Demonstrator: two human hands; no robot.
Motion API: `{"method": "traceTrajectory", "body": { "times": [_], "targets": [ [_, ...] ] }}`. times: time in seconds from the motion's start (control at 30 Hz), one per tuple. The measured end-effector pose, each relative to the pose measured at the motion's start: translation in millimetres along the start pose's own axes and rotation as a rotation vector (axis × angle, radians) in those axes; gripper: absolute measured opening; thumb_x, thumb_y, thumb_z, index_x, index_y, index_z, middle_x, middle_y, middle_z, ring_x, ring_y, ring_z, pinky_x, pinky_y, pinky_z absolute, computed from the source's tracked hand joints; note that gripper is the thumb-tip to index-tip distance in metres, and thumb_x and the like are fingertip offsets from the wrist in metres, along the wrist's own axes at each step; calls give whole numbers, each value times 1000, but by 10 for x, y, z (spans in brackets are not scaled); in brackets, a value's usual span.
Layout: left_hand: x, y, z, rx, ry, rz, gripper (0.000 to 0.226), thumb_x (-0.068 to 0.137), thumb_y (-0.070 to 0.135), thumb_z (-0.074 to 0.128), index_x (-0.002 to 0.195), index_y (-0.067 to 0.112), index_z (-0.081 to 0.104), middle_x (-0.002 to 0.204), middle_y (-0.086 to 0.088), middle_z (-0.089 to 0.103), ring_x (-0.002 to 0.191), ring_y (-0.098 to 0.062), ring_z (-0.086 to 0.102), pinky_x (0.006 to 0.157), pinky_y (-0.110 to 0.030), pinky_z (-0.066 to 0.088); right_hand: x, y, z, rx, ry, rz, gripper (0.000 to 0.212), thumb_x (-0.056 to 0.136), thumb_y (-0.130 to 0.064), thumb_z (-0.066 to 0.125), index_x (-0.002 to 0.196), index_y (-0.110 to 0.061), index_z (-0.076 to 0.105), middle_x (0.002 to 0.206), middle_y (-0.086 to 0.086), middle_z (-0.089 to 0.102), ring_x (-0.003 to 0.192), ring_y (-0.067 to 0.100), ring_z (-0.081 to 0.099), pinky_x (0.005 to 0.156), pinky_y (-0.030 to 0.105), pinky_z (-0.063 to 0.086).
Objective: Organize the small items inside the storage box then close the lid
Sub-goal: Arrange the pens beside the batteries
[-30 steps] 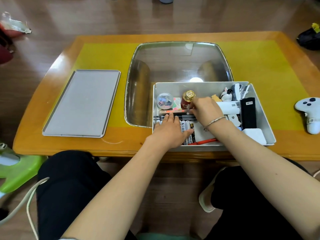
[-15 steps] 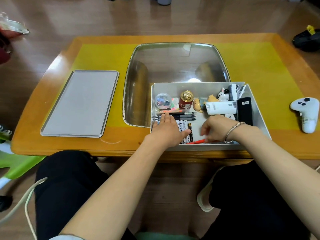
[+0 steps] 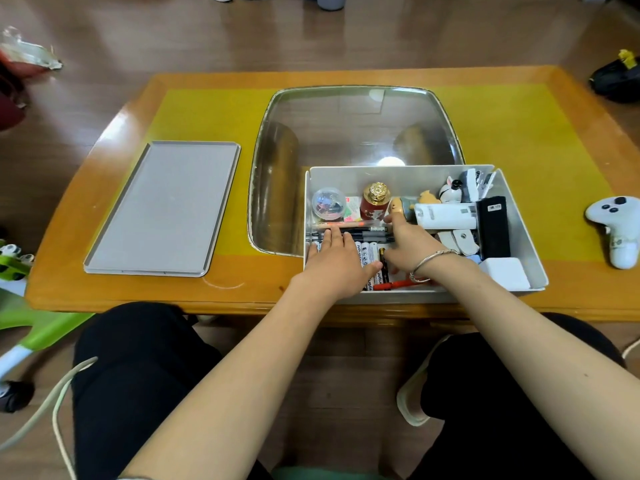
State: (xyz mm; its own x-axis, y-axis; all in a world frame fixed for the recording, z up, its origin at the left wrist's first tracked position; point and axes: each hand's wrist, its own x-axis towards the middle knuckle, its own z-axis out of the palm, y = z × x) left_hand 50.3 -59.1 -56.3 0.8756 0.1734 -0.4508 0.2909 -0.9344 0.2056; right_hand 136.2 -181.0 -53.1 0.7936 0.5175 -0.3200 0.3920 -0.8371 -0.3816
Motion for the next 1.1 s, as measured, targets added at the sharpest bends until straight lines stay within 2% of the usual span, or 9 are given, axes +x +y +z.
{"method": "traceTrajectory", "body": {
  "times": [0.2,0.33,0.43,0.53,0.63,0.77,0.87,0.97,1.1],
  "targets": [
    [-7,10,-14,-19,-8,-8,87,94,63,28,151,4,-3,158,-18,-13,147,-30,-8,117,-48,4,-41,25,5,19,-12,-43,68,83,-11,61,141,-12,27,127,18,54,114,31,53,89,31,41],
    [-29,17,-22,-28,-7,-9,85,95,61,29,151,6,-3,158,-18,-13,146,-30,-9,117,-48,4,-119,74,-37,-110,57,-152,53,82,-5,58,133,-10,44,130,12,52,118,27,50,98,33,40],
    [-39,19,-32,-27,3,-7,84,95,60,31,151,7,-2,157,-18,-14,146,-30,-10,117,-48,4,-178,200,-126,-165,83,-172,35,81,-9,61,115,-16,60,114,6,62,108,24,57,92,31,44],
    [-34,15,-34,-32,-4,-1,84,95,60,32,151,7,-2,158,-18,-13,146,-31,-10,117,-48,4,-225,294,-190,-231,-55,-154,21,79,-18,68,99,-24,67,95,-3,66,91,16,61,85,28,50],
    [-23,7,-21,-34,-7,-3,84,95,60,32,151,7,-1,158,-18,-13,146,-31,-10,117,-48,5,-217,322,-212,-250,-180,-136,19,74,-25,75,92,-26,69,86,-8,67,80,10,61,77,24,51],
    [4,-7,-8,-44,-2,-4,86,94,61,34,152,8,0,157,-18,-14,146,-31,-13,116,-49,4,-174,298,-201,-286,-287,-150,12,75,-21,75,82,-26,66,72,-13,60,63,-2,53,60,13,41],
    [-5,-14,-16,-62,5,8,84,95,59,35,152,9,0,157,-18,-15,145,-31,-14,116,-49,5,-169,268,-213,-299,-323,-177,14,75,-20,75,73,-27,63,65,-17,55,59,-3,49,60,15,39],
    [-50,-10,-48,-89,37,38,79,97,53,36,152,9,0,159,-14,-12,146,-30,-10,116,-48,6,-203,274,-302,-238,-280,-196,15,73,-22,78,72,-25,63,64,-16,57,60,0,52,63,16,40],
    [-128,-8,-95,-187,129,140,70,101,46,32,152,9,3,160,-10,0,147,-26,-1,117,-40,9,-257,280,-418,-113,-64,-244,12,73,-15,76,75,-22,67,64,-12,58,63,8,54,58,10,37]
  ]
}}
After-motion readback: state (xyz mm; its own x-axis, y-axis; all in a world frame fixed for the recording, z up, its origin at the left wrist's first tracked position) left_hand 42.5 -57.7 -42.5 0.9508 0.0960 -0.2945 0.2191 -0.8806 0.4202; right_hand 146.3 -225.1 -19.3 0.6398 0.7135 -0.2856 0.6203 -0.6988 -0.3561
